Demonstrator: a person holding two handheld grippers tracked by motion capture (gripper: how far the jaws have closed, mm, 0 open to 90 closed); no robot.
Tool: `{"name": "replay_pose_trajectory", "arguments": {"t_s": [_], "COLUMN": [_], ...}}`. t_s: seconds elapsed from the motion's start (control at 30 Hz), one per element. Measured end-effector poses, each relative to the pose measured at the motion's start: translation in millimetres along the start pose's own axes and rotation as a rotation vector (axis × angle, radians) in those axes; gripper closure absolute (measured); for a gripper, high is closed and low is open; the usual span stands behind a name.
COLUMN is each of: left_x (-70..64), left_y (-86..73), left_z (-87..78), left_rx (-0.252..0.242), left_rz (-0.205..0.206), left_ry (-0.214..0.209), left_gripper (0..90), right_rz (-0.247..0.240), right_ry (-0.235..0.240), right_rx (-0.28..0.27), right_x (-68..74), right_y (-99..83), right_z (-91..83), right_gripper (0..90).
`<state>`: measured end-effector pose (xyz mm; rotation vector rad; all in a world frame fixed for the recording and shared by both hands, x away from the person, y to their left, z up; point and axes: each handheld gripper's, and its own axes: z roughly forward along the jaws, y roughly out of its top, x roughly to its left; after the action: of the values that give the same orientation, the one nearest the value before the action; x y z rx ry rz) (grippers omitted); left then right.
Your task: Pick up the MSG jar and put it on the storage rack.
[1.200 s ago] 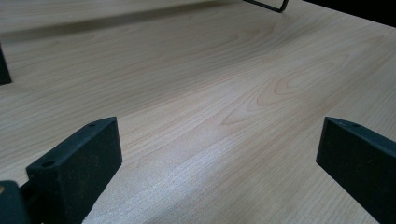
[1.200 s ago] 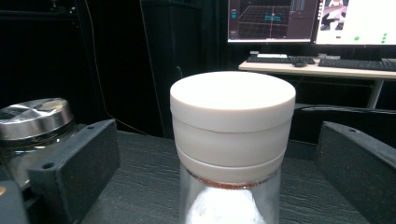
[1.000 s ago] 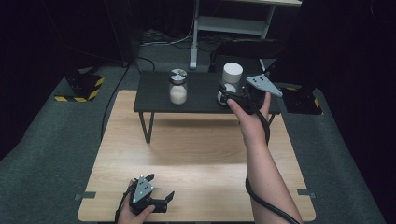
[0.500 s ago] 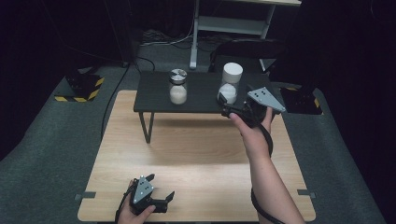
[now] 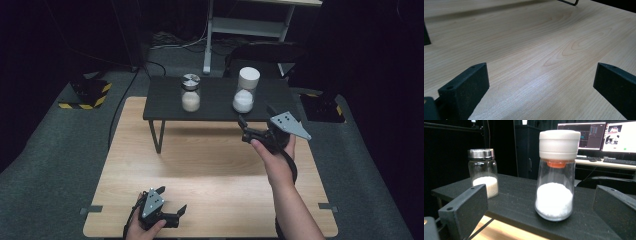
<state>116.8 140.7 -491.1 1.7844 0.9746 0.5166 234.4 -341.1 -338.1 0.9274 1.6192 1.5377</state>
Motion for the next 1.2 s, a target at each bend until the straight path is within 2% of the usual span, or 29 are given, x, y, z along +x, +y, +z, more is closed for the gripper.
{"name": "replay_pose_trajectory", "arguments": {"t_s": [0.3,0.63,1.2], "left_x": [-0.5,-0.6,0.2], "left_y": [0.4,0.1,0.1], "left_z": [0.6,0.3,0.1], "left_rx": [0.002,0.000,0.000], "left_rz": [0.002,0.003,0.002], "left_ry": [0.000,0.001,0.000], "left_gripper": [0.2,0.2,0.2], "right_rz": [-0.034,-0.033,-0.035], "right_ry": [0.012,0.019,0.031], "right_rx": [0.012,0.027,0.073], "right_x": [3.2,4.4,0.8], "right_y": [-14.9,-30.7,-69.6], "right_z": [-15.1,-29.1,-60.8], "right_gripper": [0.1,0.2,0.1]}}
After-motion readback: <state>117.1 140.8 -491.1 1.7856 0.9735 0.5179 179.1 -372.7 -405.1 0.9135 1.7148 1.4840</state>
